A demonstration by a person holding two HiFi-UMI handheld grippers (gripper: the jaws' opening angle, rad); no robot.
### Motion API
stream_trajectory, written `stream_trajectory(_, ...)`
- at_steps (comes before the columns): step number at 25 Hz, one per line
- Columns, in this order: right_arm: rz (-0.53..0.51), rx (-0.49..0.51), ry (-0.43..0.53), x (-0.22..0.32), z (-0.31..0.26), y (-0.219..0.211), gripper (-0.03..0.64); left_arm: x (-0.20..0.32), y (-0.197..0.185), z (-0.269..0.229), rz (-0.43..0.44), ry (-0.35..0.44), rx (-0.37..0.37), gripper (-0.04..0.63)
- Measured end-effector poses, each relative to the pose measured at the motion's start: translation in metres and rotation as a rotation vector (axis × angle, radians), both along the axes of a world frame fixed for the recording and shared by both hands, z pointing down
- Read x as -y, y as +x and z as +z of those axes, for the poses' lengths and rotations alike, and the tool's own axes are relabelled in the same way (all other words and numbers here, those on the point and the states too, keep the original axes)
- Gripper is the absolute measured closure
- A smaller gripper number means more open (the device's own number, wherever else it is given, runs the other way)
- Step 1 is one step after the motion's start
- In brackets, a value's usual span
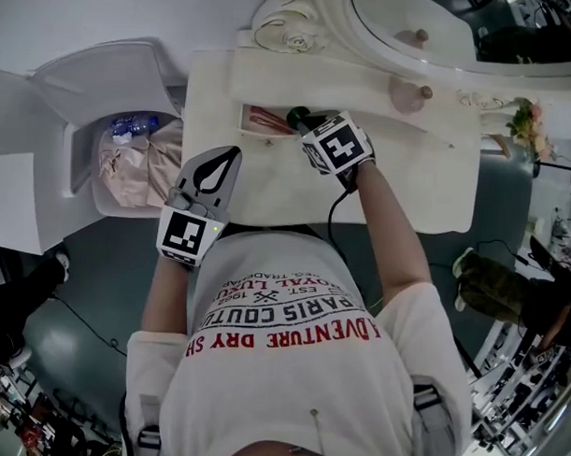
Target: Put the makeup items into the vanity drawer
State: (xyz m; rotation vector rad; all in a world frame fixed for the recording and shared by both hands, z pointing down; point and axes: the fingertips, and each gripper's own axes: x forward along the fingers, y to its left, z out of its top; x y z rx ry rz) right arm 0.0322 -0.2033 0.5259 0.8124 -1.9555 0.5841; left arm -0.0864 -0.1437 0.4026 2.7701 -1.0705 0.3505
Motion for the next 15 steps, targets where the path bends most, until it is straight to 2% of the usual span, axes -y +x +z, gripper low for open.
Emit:
stream_trajectory(11, -0.1, 0.021, -0.064, -0.001, 0.021, -0.059, 0.618, 0.0, -0.043, 0.011, -0.072, -0.028, 0.005, 0.592)
stream_trajectory(15, -0.087, 0.024, -0.061, 0.004, 0.025, -0.066, 0.618, -0.002, -0.051, 0.013, -0.075, -0.028, 0.009, 0.592)
